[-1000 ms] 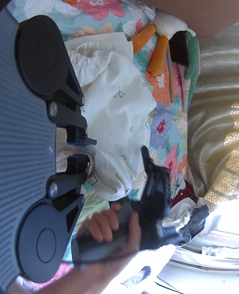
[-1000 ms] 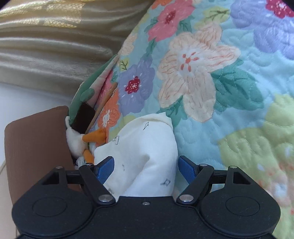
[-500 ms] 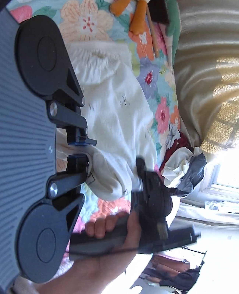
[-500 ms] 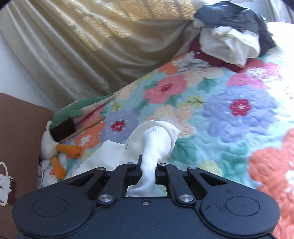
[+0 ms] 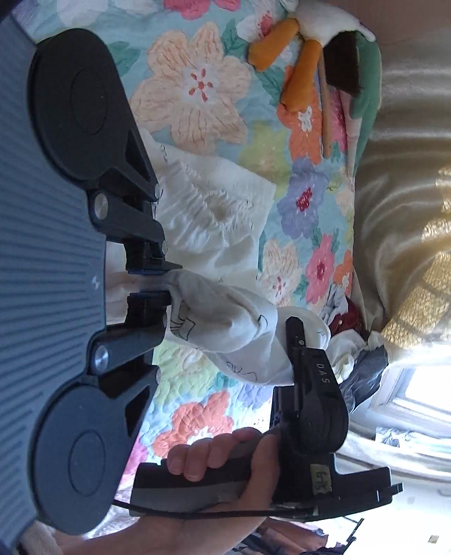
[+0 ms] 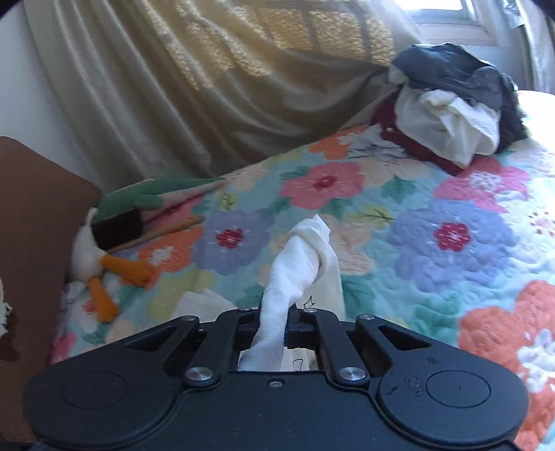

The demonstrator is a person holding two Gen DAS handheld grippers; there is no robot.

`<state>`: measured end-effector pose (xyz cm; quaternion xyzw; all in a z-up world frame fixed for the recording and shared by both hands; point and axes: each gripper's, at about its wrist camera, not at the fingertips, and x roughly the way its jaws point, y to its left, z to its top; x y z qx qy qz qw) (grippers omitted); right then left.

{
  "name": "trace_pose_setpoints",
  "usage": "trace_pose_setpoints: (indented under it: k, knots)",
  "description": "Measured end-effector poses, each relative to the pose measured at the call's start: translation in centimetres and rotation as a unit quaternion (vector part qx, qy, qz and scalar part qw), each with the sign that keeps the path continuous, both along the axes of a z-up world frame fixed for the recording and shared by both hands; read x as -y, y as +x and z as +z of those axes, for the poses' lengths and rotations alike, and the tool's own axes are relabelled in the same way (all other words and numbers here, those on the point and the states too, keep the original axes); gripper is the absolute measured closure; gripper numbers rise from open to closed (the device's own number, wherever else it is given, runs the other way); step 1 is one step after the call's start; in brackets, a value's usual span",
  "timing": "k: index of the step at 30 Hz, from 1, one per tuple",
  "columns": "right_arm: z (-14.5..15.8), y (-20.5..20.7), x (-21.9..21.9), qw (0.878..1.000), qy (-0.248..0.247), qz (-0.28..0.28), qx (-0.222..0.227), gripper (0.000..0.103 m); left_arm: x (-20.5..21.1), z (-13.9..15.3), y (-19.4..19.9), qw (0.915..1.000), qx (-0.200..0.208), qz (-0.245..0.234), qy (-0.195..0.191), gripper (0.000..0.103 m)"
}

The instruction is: Fold clothes

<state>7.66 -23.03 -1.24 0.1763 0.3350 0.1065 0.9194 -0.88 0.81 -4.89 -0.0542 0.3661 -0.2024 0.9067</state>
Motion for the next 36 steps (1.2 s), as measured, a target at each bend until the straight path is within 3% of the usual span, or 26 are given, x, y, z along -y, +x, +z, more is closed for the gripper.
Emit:
trace_pose_setpoints:
  k: [3,6,9,12,13,14,15,18,19,21,26,30,33,36]
  knots:
    - [0.7,2.6,-3.1,0.999,0.012,0.051,-0.009,0.093,-2.1,-0.4,0.9,0.9988,-0.012,0.044,0.02,0.095]
    - [0.2,4.9,-6.7,0.997,-0.006,0.08,-0.019,0.089,-3.5,-1.3,1.8,0.9973,-0.047,0.053,0.019,0.095]
    - [-0.8,6.2,-9.1,0.994,-0.006,0.104,-0.025,0.081,-7.1,-2.7,3.4,0.9877,-0.114,0.091,-0.055,0.095]
    - [-0.2,4.6,-9.5,0.992,0.001,0.129,0.015,0.064,-8.9,-4.0,3.9,0.978,-0.146,0.137,-0.058,0.094]
    - [0.1,3.7,-9.1,0.992,0.007,0.12,0.034,0.046,-9.0,-4.3,4.0,0.9761,-0.153,0.143,-0.057,0.093]
    - [0.3,2.8,-8.4,0.993,0.015,0.105,0.049,0.038,-9.1,-4.7,4.2,0.9743,-0.161,0.147,-0.056,0.092]
    - [0.3,2.1,-7.7,0.994,0.023,0.09,0.055,0.038,-8.9,-4.8,4.2,0.974,-0.165,0.146,-0.054,0.092]
    - [-0.2,1.0,-5.5,0.996,0.038,0.076,0.031,0.042,-7.8,-4.4,4.1,0.9796,-0.149,0.134,-0.017,0.092]
    - [-0.5,0.6,-5.2,0.995,0.034,0.093,0.02,0.055,-7.5,-4.0,4.1,0.9812,-0.142,0.13,-0.01,0.092]
    - [-1.1,-0.2,-5.5,0.994,0.017,0.11,0.013,0.058,-7.3,-3.3,3.8,0.9841,-0.129,0.123,-0.007,0.092]
    - [-3.2,-0.8,-6.8,0.994,-0.018,0.112,-0.003,0.058,-8.1,-0.2,2.5,0.9893,-0.067,0.123,-0.042,0.088]
    - [-3.8,-0.3,-6.9,0.994,-0.017,0.106,-0.001,0.058,-8.6,2.8,0.8,0.9866,0.031,0.145,-0.067,0.082]
    - [-3.4,-0.2,-6.9,0.994,-0.024,0.11,0.004,0.058,-9.6,4.1,1.4,0.9825,0.033,0.123,-0.136,0.072]
    - [-3.3,-0.6,-7.0,0.992,-0.025,0.121,0.006,0.058,-9.6,4.6,1.6,0.9808,0.026,0.13,-0.143,0.072]
